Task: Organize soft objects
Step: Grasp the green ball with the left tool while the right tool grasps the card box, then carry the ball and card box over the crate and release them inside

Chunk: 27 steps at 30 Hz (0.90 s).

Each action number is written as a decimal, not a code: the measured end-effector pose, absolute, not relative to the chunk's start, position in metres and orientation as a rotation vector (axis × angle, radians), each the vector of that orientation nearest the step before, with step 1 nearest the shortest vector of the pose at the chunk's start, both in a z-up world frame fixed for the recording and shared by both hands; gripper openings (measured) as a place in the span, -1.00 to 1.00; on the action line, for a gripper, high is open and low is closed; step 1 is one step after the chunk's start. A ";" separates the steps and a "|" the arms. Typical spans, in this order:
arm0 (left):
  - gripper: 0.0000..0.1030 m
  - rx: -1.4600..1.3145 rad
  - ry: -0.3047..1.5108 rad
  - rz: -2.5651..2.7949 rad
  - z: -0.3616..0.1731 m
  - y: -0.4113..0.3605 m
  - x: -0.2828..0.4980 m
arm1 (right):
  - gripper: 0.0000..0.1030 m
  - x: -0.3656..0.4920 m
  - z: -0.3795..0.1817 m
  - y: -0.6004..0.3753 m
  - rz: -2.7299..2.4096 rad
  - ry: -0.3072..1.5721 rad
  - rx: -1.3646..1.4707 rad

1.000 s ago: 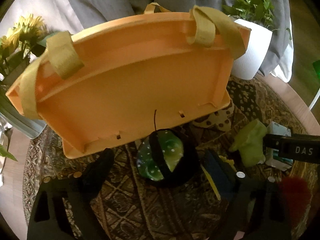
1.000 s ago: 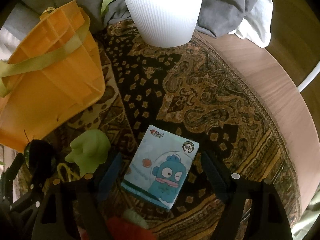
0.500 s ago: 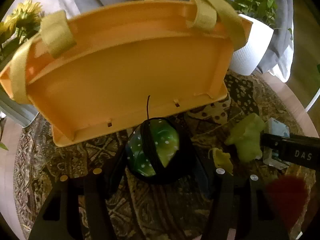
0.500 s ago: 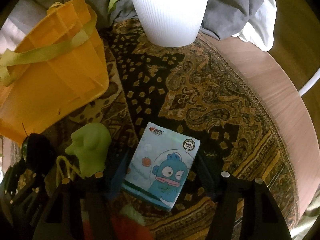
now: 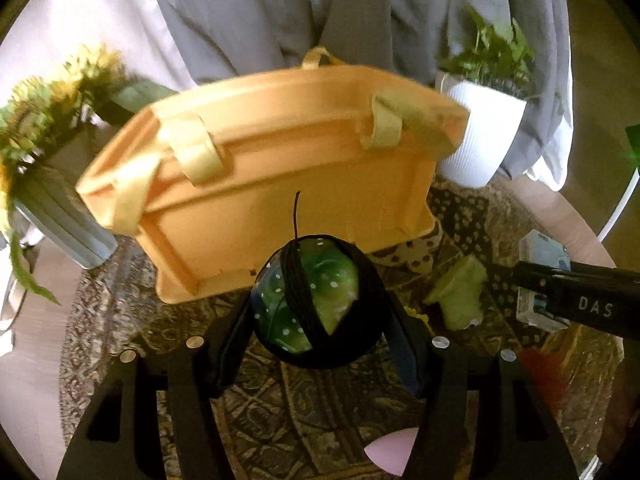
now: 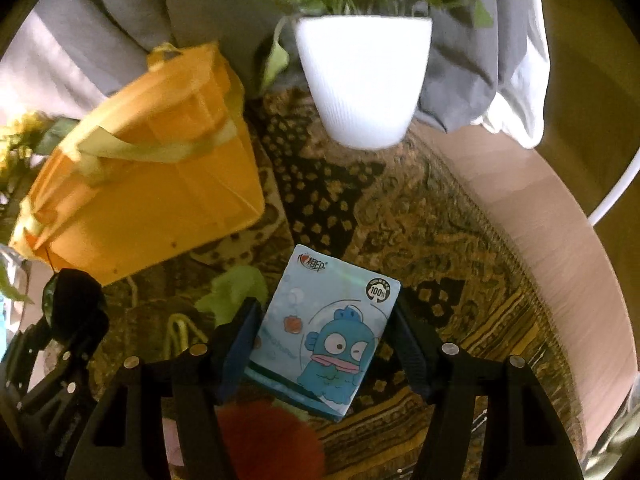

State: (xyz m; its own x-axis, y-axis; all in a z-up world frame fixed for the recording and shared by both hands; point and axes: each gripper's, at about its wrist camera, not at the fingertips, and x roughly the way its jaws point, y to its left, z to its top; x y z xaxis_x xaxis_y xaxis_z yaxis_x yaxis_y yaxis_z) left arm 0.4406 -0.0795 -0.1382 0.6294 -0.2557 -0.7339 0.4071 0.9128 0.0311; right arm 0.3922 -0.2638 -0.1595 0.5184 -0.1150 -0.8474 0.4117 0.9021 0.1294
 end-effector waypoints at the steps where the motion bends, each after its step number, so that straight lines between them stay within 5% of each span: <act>1: 0.21 0.200 0.793 -0.379 -0.133 -0.078 0.438 | 0.27 0.391 -0.155 -0.262 -0.313 0.965 0.329; 27: 0.21 0.121 0.567 -0.260 -0.039 -0.028 0.399 | 0.27 0.377 -0.046 -0.207 -0.104 0.621 0.177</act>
State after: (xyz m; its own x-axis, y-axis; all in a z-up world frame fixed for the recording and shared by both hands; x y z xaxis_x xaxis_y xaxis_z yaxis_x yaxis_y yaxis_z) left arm 0.3989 -0.0285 -0.0390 0.8121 -0.2095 -0.5446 0.2757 0.9603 0.0416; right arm 0.3773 -0.2070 -0.0462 0.8086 -0.0438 -0.5868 0.1499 0.9797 0.1334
